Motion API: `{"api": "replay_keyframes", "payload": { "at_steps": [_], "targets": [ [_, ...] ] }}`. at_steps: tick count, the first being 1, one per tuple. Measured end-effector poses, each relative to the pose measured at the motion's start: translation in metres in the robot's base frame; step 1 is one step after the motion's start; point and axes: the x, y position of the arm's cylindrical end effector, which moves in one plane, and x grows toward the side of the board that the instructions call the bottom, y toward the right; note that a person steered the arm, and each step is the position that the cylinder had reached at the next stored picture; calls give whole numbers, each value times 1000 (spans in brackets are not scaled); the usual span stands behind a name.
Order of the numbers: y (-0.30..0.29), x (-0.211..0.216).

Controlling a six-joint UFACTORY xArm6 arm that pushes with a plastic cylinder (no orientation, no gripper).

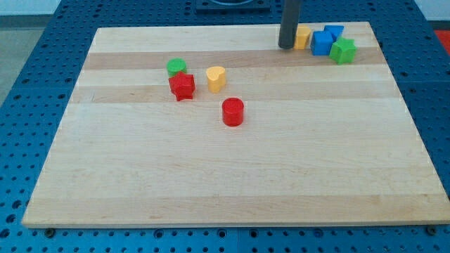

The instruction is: Move the red circle parallel to the right of the yellow heart

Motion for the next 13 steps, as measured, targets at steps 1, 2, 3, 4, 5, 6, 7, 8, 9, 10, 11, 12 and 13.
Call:
{"api": "replay_keyframes", "payload": {
  "at_steps": [1, 2, 3, 4, 5, 6, 7, 8, 9, 10, 11, 12, 13],
  "targets": [
    [13, -13],
    [13, 23],
    [13, 78],
    [11, 140],
    [-50, 207],
    [-129, 234],
    [-168, 224],
    [-131, 202],
    [-96, 202],
    [-100, 177],
    [-89, 161],
    [-47, 155],
    [-11, 149]
  ]
}}
